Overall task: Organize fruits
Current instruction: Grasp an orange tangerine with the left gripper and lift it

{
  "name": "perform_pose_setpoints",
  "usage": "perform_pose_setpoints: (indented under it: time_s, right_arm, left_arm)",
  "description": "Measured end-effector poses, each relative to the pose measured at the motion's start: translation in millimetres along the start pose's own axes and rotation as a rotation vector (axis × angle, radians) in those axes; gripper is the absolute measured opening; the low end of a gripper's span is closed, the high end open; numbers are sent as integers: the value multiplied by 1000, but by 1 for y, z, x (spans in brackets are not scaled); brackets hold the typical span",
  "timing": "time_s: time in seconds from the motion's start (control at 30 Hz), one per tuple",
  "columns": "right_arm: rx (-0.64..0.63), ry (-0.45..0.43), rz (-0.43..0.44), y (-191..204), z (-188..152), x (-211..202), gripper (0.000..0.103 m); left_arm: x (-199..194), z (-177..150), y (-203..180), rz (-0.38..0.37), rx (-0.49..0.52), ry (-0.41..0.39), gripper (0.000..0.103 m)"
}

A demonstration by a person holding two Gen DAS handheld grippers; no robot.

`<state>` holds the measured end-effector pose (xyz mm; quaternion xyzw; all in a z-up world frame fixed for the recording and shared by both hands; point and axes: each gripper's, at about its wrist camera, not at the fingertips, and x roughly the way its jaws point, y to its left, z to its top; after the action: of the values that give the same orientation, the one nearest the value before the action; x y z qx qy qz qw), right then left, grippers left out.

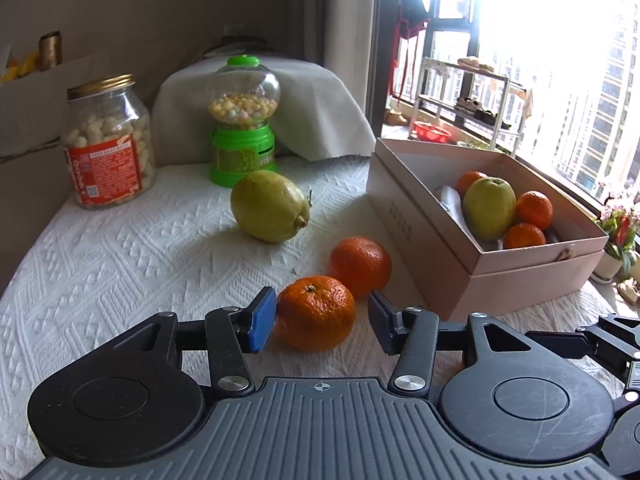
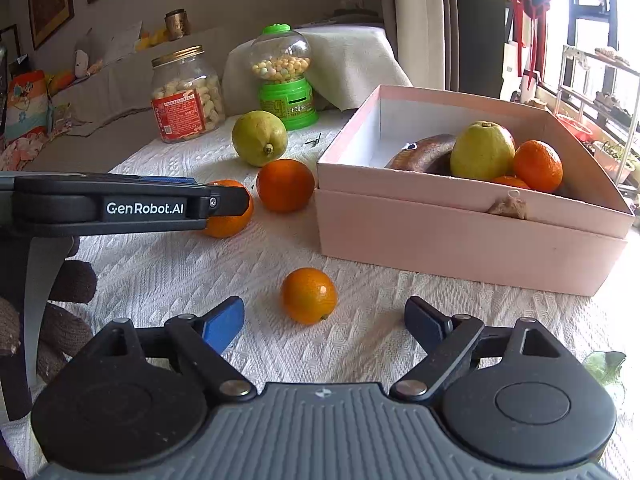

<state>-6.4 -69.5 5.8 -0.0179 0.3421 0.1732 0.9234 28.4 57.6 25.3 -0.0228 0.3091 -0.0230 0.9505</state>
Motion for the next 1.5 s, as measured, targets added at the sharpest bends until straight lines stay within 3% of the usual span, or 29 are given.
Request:
perform_pose_setpoints:
  time_s: [0.1, 0.23, 0.57, 0.73, 0.97, 1.3, 1.5]
  right_arm:
    - [-5, 2, -3, 2, 0, 1, 89]
    - [-6, 3, -4, 3, 0, 1, 90]
    - [-7, 7, -1, 3, -1, 2, 93]
    - [-18, 16, -20, 5, -1, 4, 95]
    - [-57, 44, -29, 11, 0, 9, 102]
    - [-27, 31, 10, 5, 0, 7, 103]
    - [-49, 43, -17, 9, 0, 10, 103]
  left_arm:
    - [7, -1, 6, 26, -17, 35, 54]
    - [15, -3, 12, -10, -46, 61, 56]
    - [-19, -9, 22, -10, -45, -8, 52]
    - [-27, -16, 26, -12, -42, 10, 52]
    - [-19, 4, 17, 1, -26, 114, 52]
    - [-7, 4, 11, -19, 54, 164, 54]
    - [-9, 4, 8, -29, 89, 204, 55]
